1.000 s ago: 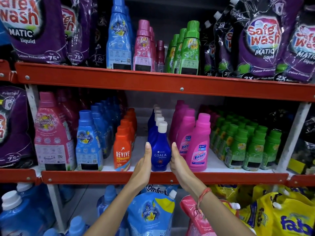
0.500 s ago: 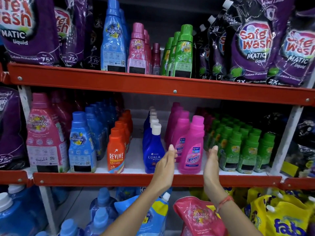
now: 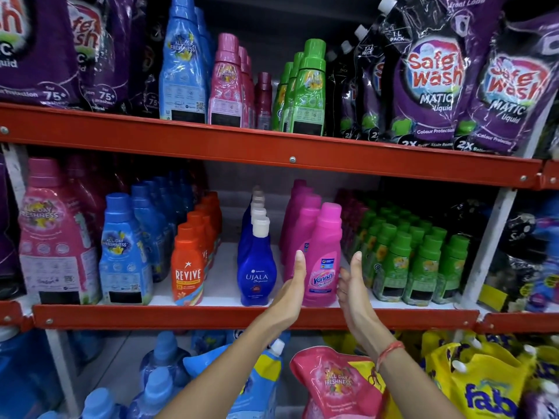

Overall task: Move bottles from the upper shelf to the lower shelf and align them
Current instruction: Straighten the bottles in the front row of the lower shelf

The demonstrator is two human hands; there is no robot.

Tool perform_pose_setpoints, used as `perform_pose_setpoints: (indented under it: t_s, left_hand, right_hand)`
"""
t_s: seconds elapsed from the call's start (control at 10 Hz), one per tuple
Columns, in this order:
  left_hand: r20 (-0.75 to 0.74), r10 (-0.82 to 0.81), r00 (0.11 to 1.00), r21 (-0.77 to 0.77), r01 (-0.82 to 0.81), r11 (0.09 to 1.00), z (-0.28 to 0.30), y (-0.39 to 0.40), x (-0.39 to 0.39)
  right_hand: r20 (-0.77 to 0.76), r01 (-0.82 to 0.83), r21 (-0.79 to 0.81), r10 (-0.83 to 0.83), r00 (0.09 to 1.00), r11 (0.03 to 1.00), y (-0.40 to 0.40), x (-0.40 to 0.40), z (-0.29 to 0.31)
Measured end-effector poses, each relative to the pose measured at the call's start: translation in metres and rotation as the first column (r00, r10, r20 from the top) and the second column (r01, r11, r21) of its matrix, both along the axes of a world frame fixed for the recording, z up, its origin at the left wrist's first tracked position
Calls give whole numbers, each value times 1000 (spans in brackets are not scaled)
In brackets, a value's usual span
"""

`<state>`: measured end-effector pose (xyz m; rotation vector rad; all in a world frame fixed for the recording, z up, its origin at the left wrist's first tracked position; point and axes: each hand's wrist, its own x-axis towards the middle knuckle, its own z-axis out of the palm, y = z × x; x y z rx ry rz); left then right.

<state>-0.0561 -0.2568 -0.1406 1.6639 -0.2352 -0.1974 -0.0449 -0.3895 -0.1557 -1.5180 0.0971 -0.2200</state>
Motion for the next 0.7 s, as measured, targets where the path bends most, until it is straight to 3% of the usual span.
perform_pose_setpoints:
  t_s: [0.6,0.7]
  left_hand:
    - [-28,73,997,-39,-74,996,-17,13,18]
    - [156,145,977,-23,-143,989,-8,15,5]
  right_hand:
    - [-45,-92,-4,92,995,996,6,0,1]
    - [-16,-19,-73,18,1000,997,8,-6,3]
